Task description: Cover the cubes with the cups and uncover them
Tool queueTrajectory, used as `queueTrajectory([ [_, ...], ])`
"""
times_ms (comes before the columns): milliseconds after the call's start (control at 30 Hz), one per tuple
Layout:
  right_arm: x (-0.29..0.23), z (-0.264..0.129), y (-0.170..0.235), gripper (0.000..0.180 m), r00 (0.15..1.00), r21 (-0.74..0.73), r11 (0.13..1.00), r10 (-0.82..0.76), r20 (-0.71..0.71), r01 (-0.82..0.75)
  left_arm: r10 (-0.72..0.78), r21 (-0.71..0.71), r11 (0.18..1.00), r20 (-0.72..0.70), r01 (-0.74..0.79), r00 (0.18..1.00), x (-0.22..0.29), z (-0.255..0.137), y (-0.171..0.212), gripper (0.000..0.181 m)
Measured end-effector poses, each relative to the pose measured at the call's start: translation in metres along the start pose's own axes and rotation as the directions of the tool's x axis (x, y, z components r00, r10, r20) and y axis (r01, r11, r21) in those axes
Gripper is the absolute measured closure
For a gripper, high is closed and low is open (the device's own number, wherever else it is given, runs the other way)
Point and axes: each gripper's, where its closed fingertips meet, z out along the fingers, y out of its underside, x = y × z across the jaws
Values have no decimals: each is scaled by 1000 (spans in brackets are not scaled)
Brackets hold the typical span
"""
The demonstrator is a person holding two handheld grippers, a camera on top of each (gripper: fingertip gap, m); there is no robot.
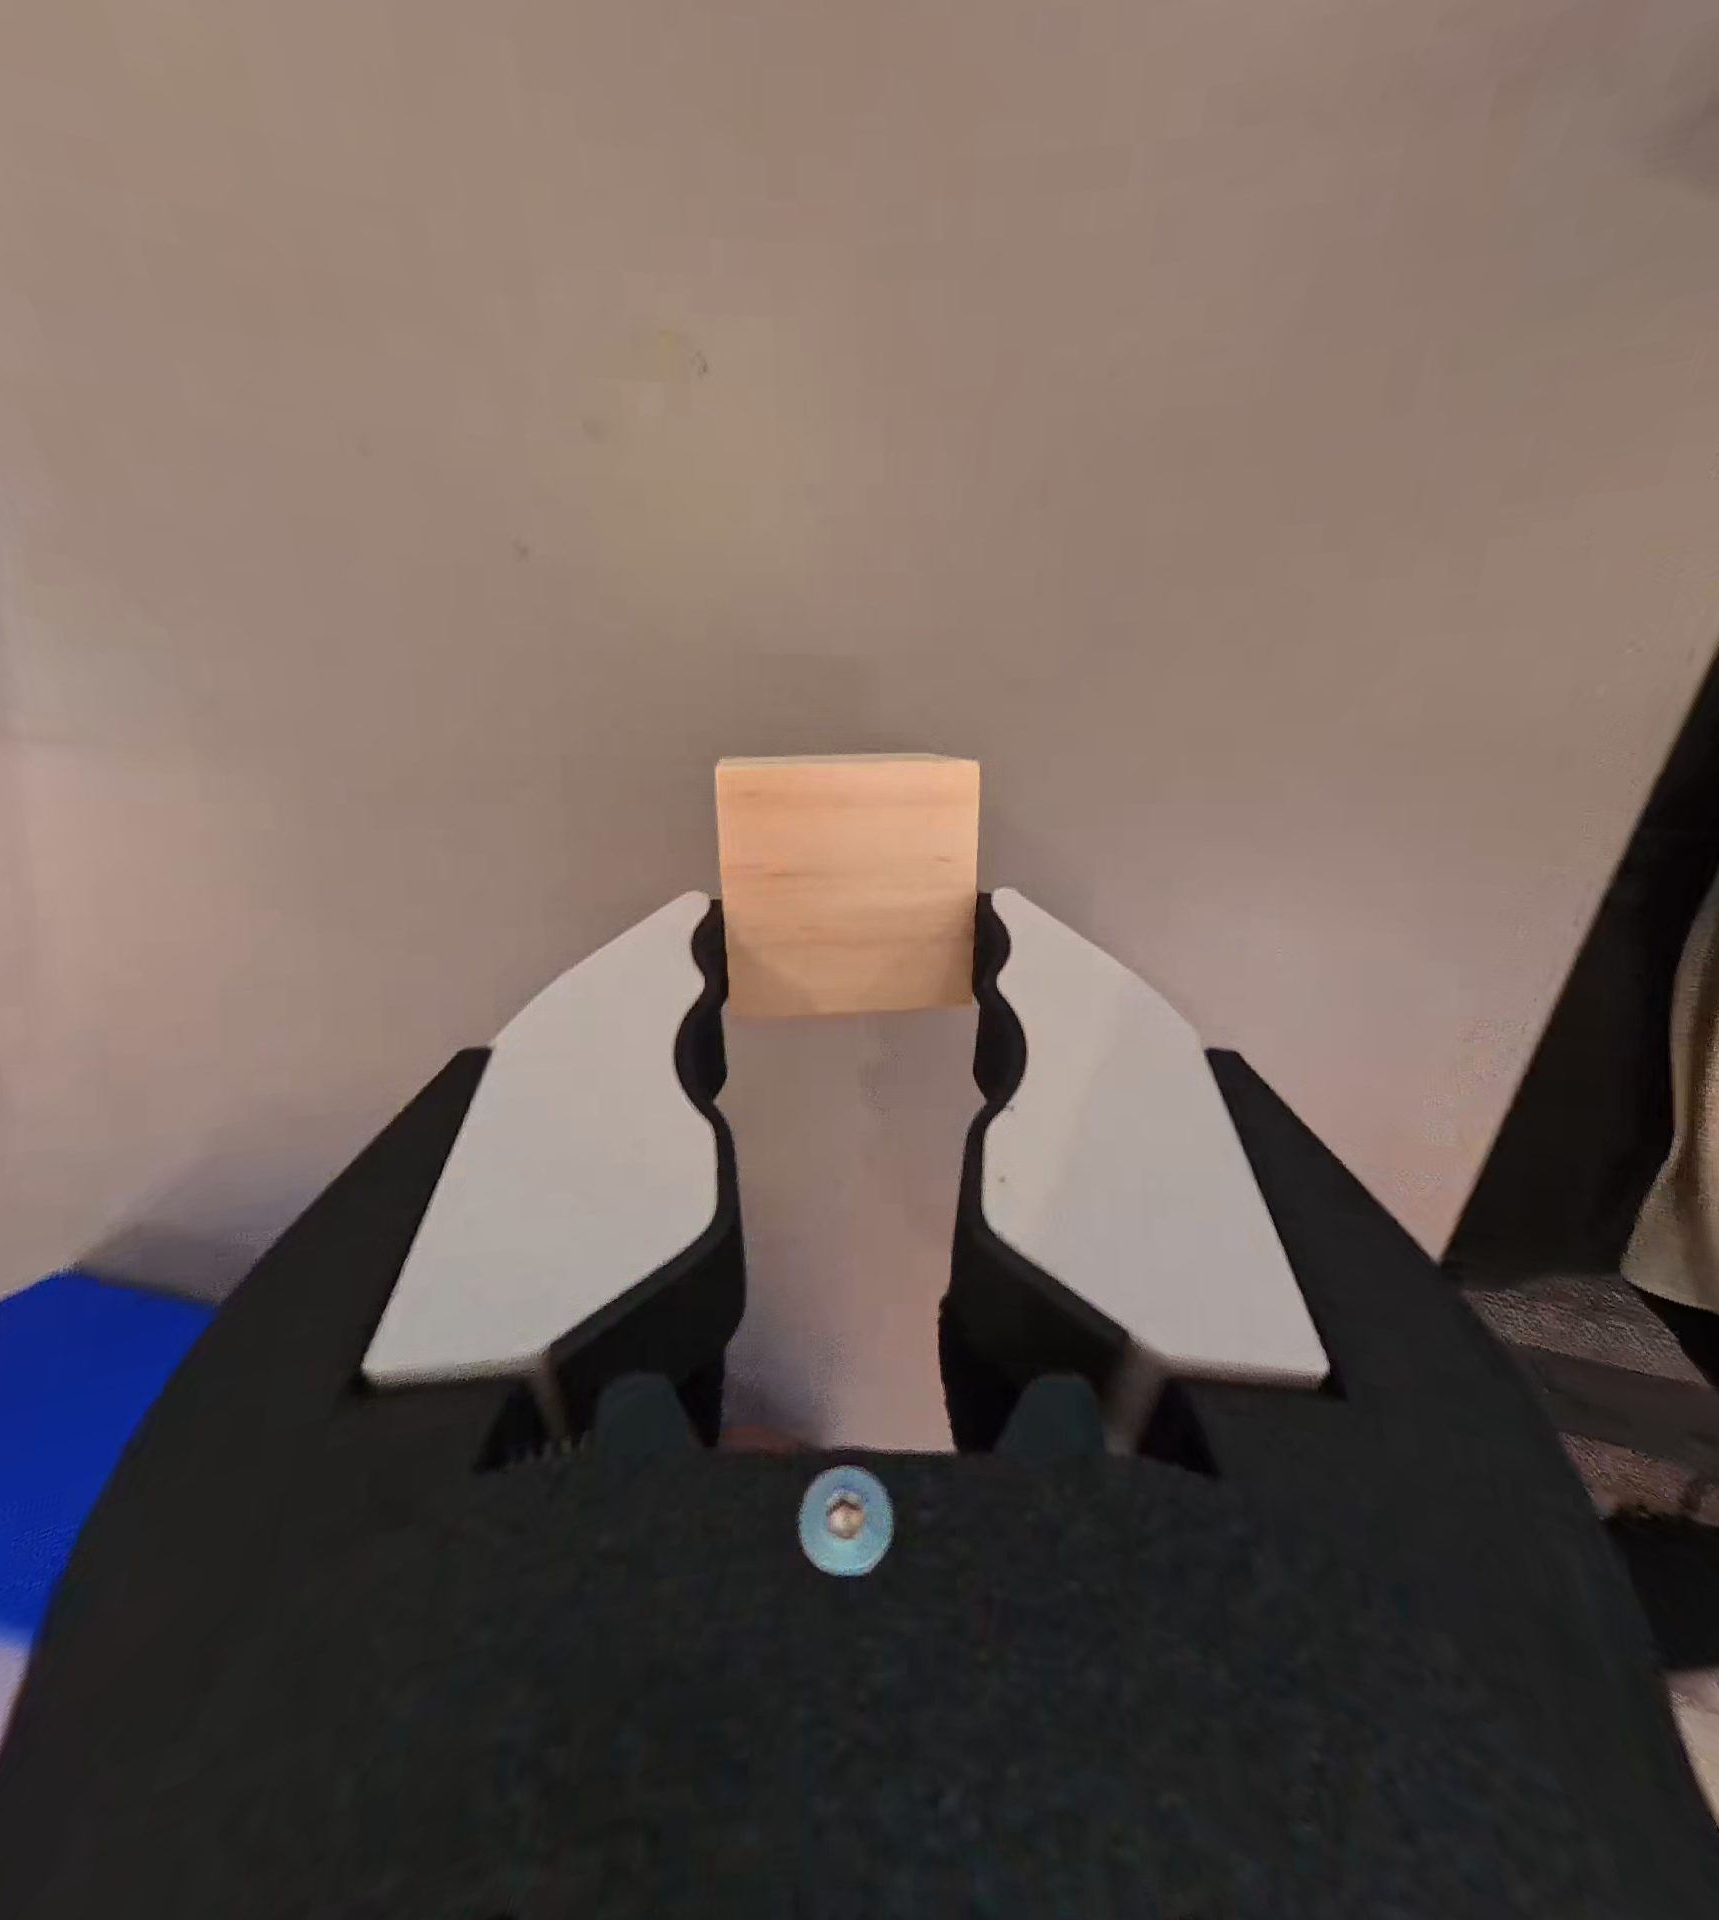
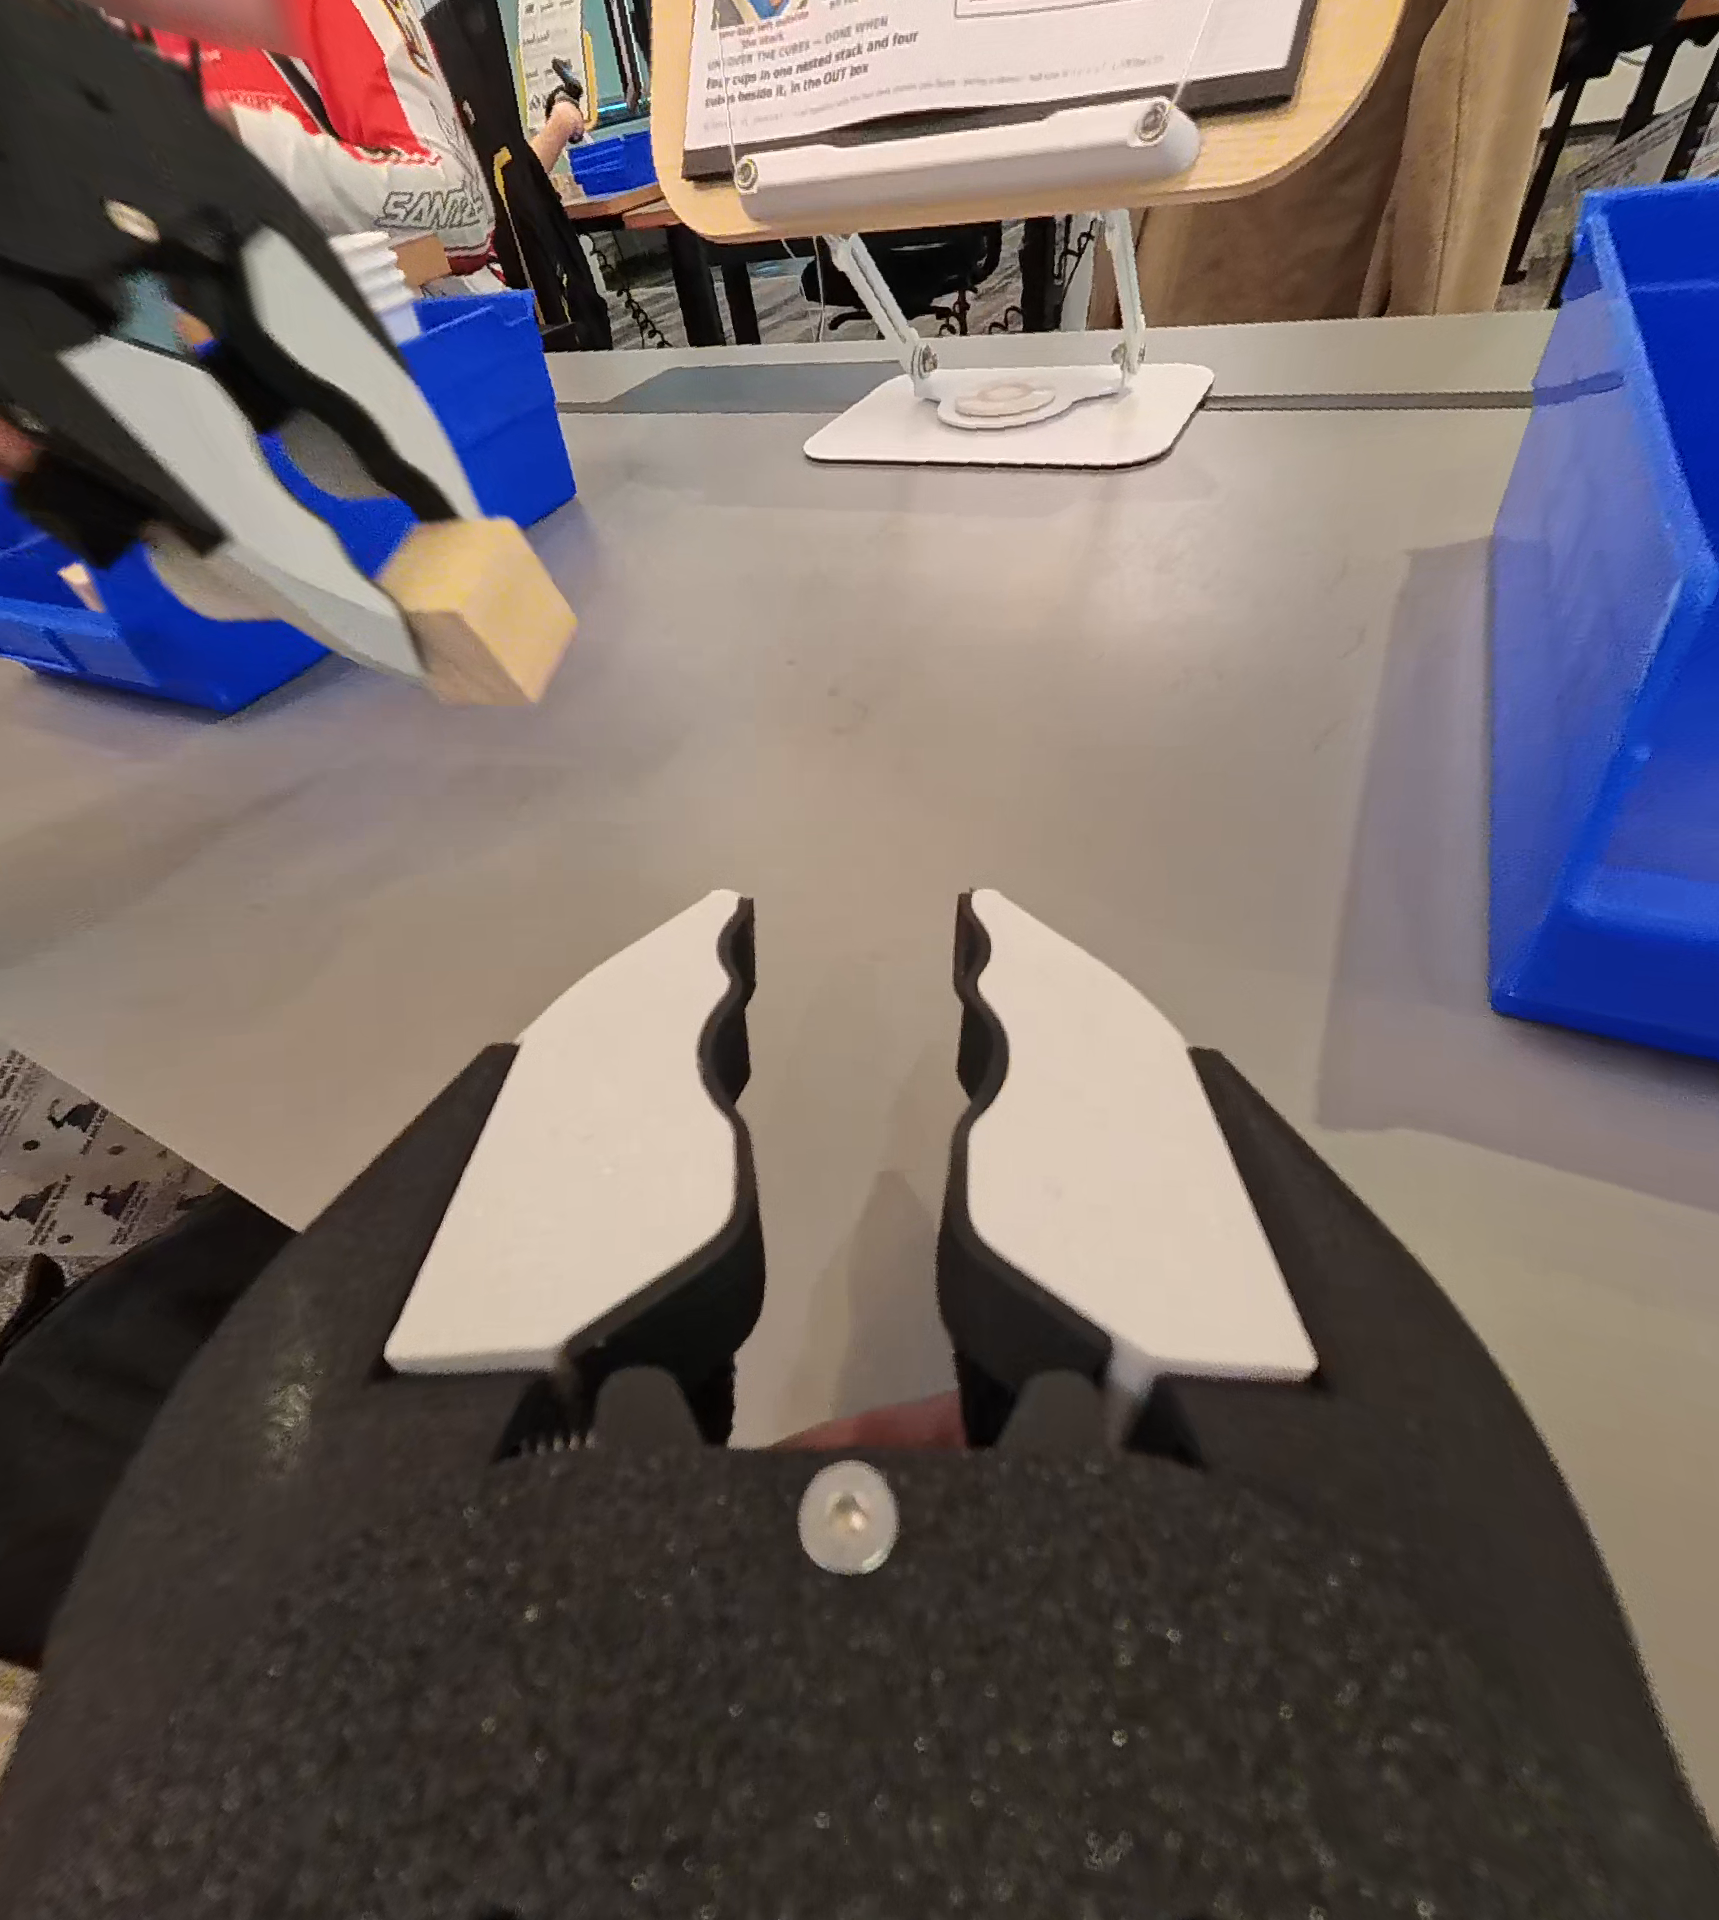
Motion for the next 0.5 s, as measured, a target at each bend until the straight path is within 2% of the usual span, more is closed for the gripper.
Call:
queueTrajectory([
  [133, -2, 1, -1, 144, 1000, 0, 1000, -27, -6, 27, -41, 13, 999, -135, 43, 990, -13, 29, -8, 136],
  [367, -8, 9, 6, 144, 999, -34, 998, -52, 6, 53, 34, 8, 999, -241, -33, 970, -16, 46, -10, 136],
  [400, -9, 10, 7, 144, 998, -42, 997, -60, 11, 61, 36, 16, 999, -244, -33, 969, -16, 46, -9, 135],
  [467, -15, 10, 5, 141, 997, -63, 995, -70, 32, 72, 2, 32, 999, -186, 4, 982, -26, 44, -7, 119],
  [500, -19, 10, 0, 140, 995, -66, 994, -82, 53, 86, -26, 54, 998, -156, 35, 987, -29, 36, -6, 117],
])
